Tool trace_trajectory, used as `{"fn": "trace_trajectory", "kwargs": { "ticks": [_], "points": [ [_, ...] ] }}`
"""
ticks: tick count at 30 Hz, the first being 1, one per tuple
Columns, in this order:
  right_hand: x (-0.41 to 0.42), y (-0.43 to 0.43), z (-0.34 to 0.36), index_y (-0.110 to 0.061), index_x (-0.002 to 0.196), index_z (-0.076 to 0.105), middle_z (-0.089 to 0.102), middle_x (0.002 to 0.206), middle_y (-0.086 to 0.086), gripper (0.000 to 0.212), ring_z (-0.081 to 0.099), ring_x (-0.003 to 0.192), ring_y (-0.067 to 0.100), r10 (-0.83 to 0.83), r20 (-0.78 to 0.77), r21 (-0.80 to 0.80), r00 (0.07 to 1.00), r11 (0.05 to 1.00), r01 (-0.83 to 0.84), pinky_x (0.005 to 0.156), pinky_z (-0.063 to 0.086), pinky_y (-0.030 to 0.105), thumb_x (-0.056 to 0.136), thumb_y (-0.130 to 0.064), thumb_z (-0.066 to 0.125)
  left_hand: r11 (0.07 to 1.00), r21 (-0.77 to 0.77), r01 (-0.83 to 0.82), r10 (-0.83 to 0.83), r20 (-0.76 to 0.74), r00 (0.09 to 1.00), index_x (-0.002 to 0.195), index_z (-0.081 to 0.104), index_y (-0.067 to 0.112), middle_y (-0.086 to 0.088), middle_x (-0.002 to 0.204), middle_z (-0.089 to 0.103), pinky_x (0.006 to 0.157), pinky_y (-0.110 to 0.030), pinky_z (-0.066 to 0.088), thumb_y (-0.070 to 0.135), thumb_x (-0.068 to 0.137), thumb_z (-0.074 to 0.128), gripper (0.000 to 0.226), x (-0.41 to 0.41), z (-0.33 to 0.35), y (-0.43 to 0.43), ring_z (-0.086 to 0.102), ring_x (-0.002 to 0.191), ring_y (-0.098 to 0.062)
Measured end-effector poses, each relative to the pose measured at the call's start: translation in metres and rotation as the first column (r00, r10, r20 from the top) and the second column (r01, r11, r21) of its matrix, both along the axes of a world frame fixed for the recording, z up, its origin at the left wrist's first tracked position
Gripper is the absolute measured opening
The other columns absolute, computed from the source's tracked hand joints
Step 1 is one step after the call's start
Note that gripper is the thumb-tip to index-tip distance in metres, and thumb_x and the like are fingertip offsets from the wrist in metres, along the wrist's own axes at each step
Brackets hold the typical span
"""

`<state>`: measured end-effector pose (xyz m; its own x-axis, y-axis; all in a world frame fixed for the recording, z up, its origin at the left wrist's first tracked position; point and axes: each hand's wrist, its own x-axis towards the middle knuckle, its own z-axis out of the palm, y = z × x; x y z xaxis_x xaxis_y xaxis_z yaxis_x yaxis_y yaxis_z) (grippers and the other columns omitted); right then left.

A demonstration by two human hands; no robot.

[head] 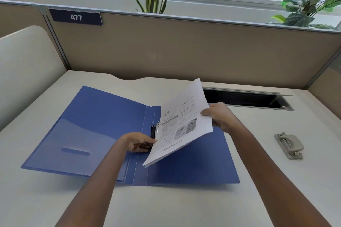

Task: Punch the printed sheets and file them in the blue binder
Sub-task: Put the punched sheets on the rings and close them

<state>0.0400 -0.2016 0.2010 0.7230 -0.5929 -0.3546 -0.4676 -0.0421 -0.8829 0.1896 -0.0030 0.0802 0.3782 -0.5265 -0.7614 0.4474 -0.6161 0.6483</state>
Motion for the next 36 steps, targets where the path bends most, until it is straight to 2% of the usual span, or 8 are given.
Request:
{"fn": "trace_trajectory", "kwargs": {
  "ticks": [4,14,18,22,26,31,33,36],
  "points": [
    [0.003,0.003,0.003,0.01,0.103,0.061,0.063,0.096,0.012,0.023,0.061,0.067,0.016,0.01,0.004,-0.002,1.0,1.0,-0.01,0.047,0.053,0.018,0.085,0.006,0.048,1.0,0.02,-0.017,0.015,0.065,0.998,0.086,0.062,0.007,-0.005,0.092,0.066,0.083,-0.024,0.05,0.013,0.085,0.064,0.006,-0.005,0.002,-0.001,0.06,0.086,-0.012],
    [-0.005,-0.005,-0.006,0.01,0.103,0.059,0.062,0.096,0.015,0.021,0.06,0.067,0.017,0.0,-0.04,-0.02,0.999,1.0,-0.001,0.054,0.051,0.022,0.086,0.004,0.049,0.998,0.054,-0.009,-0.002,0.205,0.979,0.078,0.061,0.011,0.001,0.088,0.062,0.073,-0.014,0.044,0.009,0.089,0.057,0.012,-0.015,-0.004,-0.006,0.051,0.103,-0.014],
    [-0.007,-0.007,-0.007,-0.001,0.075,0.058,0.062,0.094,0.014,0.014,0.06,0.065,0.016,-0.011,-0.042,-0.009,0.999,1.0,0.01,0.044,0.051,0.015,0.086,0.003,0.05,0.993,0.105,0.053,-0.081,0.294,0.952,0.082,0.063,0.008,-0.005,0.104,0.058,0.074,-0.016,0.043,0.012,0.09,0.055,0.013,-0.019,-0.001,-0.011,0.048,0.101,-0.015],
    [-0.007,-0.009,-0.009,-0.005,0.069,0.054,0.061,0.094,0.014,0.02,0.059,0.065,0.015,-0.02,-0.05,-0.017,0.999,1.0,0.019,0.045,0.05,0.016,0.087,0.003,0.05,0.977,0.172,0.127,-0.181,0.351,0.919,0.072,0.057,0.009,-0.004,0.092,0.057,0.07,-0.016,0.042,0.013,0.091,0.055,0.019,-0.022,0.002,-0.016,0.048,0.091,-0.015],
    [-0.008,-0.012,-0.011,-0.001,0.078,0.057,0.061,0.096,0.015,0.011,0.058,0.065,0.016,-0.027,-0.081,-0.016,0.996,1.0,0.026,0.053,0.051,0.021,0.087,0.003,0.051,0.971,0.204,0.129,-0.204,0.413,0.888,0.107,0.06,-0.008,0.002,0.071,0.049,0.06,-0.013,0.038,0.013,0.091,0.053,0.026,-0.025,0.003,-0.02,0.042,0.065,-0.006],
    [-0.013,-0.012,-0.009,0.003,0.084,0.058,0.061,0.1,0.016,0.006,0.06,0.074,0.022,-0.036,-0.101,0.007,0.994,0.999,0.037,0.066,0.05,0.028,0.086,0.004,0.052,0.961,0.236,0.147,-0.247,0.482,0.841,0.119,0.053,-0.009,-0.007,0.097,0.06,0.087,-0.023,0.04,0.014,0.092,0.052,0.035,-0.028,0.004,-0.022,0.046,0.086,-0.013],
    [-0.015,-0.013,-0.011,0.006,0.091,0.059,0.06,0.1,0.017,0.009,0.058,0.069,0.021,-0.03,-0.133,-0.026,0.991,0.999,0.027,0.058,0.048,0.025,0.086,0.005,0.052,0.945,0.273,0.178,-0.301,0.521,0.799,0.111,0.057,-0.006,-0.012,0.109,0.06,0.09,-0.026,0.043,0.015,0.093,0.051,0.029,-0.031,0.004,-0.024,0.043,0.093,-0.016],
    [-0.018,-0.017,-0.02,0.015,0.11,0.054,0.061,0.109,0.023,0.026,0.059,0.075,0.026,-0.03,-0.203,-0.094,0.979,0.996,0.011,0.054,0.046,0.024,0.086,0.005,0.052,0.914,0.357,0.191,-0.373,0.556,0.743,0.065,0.047,0.01,-0.001,0.076,0.052,0.064,-0.02,0.043,0.018,0.092,0.051,0.029,-0.035,0.002,-0.03,0.045,0.092,-0.019]
  ]
}}
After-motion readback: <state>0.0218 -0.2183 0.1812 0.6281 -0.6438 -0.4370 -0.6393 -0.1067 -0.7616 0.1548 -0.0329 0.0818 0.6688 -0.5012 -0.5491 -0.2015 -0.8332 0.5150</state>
